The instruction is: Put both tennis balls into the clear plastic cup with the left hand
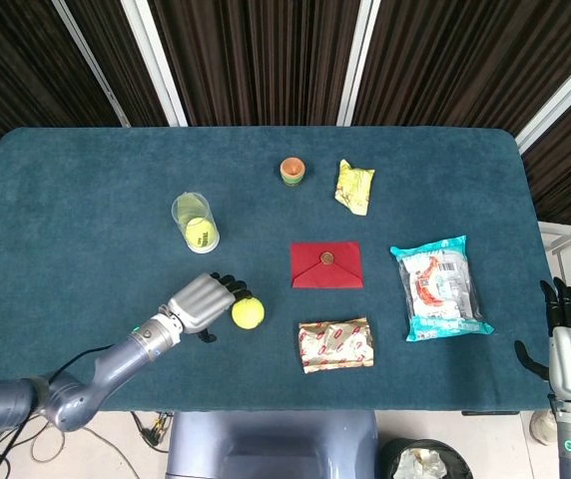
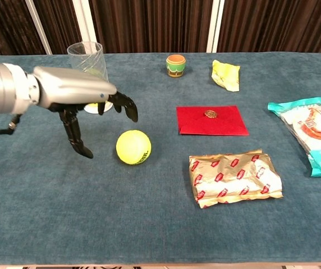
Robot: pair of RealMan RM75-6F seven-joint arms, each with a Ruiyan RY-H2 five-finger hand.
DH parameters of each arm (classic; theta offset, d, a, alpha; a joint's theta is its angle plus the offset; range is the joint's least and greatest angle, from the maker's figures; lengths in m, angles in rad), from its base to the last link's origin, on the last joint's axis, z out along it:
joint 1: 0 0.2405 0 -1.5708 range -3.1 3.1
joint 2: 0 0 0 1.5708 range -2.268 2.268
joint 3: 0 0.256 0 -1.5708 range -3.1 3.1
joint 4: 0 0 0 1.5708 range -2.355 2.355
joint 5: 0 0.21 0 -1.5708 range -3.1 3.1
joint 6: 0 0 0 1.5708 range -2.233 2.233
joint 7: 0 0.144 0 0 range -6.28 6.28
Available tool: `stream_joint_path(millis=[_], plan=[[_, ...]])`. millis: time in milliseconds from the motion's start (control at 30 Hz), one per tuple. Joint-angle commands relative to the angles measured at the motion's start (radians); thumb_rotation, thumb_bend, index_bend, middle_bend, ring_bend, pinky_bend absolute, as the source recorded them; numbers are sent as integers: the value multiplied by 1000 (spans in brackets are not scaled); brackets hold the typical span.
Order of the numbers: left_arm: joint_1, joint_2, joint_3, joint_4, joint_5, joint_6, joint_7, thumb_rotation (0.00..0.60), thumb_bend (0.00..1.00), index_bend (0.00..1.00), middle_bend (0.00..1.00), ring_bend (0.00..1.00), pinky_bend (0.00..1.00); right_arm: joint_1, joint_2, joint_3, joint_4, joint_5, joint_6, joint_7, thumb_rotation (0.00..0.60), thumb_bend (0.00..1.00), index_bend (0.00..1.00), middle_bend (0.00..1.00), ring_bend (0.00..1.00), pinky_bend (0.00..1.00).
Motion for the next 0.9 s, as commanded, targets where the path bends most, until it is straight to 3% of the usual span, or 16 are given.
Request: stream_joint_path(millis=[33,300,500,700,900], plan=[[-3,-70,5,58,5,25,31,600,36,215,177,171,294,0,-1,1,0,2,-1,0,600,335,0,0,26,91],[-24,-180,-4,161,-11,12,48,600,36,215,184,171,294,-4,0,9,-4,12,8,1,600,336,0,0,26,91],[-28,-210,-2,192,-20,8,54,600,50,247,269,222,363,-8,-1,18,-8,27,14,9,600,335,0,0,27,92],[-37,-222,4,217,-53,3,87,600,109,280,332,269,418,-7,-1,18,-11,30,10,7,600,335,0,0,26,92],[-39,-246,2,239,-52,18,98,600,246,345,416,334,497,-6,-5,20,-11,36,8,3,600,336,0,0,26,92]])
